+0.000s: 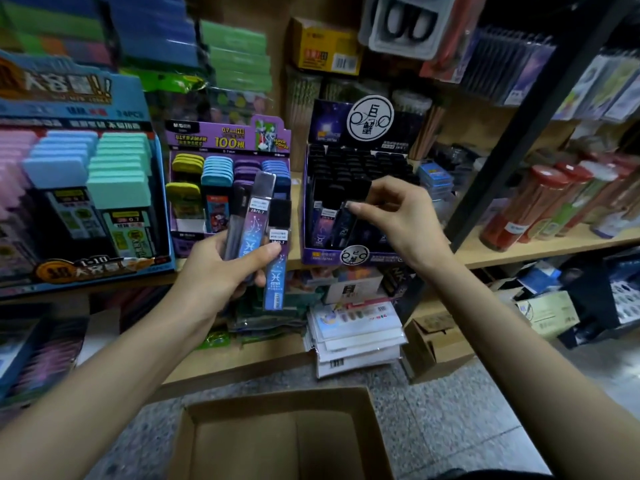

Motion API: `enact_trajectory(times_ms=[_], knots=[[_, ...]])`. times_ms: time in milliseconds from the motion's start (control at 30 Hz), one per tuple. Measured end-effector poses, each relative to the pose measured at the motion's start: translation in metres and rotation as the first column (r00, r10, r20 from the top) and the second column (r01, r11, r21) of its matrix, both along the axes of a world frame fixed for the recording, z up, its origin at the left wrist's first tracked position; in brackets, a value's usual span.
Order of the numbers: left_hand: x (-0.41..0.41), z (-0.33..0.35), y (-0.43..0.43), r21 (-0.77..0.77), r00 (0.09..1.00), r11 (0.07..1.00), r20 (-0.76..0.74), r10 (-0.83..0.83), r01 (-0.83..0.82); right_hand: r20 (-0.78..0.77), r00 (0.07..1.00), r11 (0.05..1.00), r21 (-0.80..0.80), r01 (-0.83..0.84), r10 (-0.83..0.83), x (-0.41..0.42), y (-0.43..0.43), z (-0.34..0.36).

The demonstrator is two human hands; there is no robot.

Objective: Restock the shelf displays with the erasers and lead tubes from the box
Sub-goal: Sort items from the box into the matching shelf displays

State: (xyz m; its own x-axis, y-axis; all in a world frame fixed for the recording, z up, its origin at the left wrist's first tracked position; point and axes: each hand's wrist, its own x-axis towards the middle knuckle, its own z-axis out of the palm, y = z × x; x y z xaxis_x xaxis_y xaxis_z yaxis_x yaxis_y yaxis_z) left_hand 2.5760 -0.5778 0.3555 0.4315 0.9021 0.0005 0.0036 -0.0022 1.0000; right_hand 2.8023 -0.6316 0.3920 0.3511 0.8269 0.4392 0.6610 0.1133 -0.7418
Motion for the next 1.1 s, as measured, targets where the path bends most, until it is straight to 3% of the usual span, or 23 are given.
enact_trajectory(times_ms=[233,433,633,700,767,833,933,1100], knots=[[0.006,0.0,-0.003,0.007,1.0,1.0,-0.001,-0.01,0.01,0.071,0.997,0.999,-0.049,-0.02,0.024,-0.005,0.006,-0.008],[0.009,-0.001,-0.005,0.022,0.999,0.999,0.016,-0.031,0.031,0.219,0.973,0.988,-0.121,0.1,-0.072,-0.006,0.012,-0.012],[0.008,-0.002,-0.006,0.03,0.999,0.999,0.017,-0.029,0.029,0.464,0.874,0.945,-0.197,0.262,-0.145,-0.011,0.007,-0.004],[0.008,-0.002,-0.007,0.025,0.999,0.999,0.027,-0.032,0.032,0.5,0.848,0.944,-0.157,0.29,-0.177,-0.014,0.0,0.004],[0.009,-0.001,-0.008,0.007,0.999,1.0,0.041,-0.026,0.026,0.378,0.915,0.973,-0.12,0.197,-0.139,-0.021,-0.007,0.014],[0.012,0.001,-0.01,-0.013,0.998,0.999,0.06,-0.03,0.031,0.071,0.997,0.991,-0.133,0.004,0.006,-0.035,-0.014,0.019],[0.02,0.004,-0.015,-0.037,0.993,0.998,0.107,-0.052,0.056,-0.296,0.942,0.957,-0.19,-0.22,0.158,-0.057,-0.019,0.011],[0.027,0.003,-0.023,-0.012,0.993,0.998,0.104,-0.052,0.054,-0.465,0.868,0.944,-0.171,-0.283,0.176,-0.063,-0.023,0.004]])
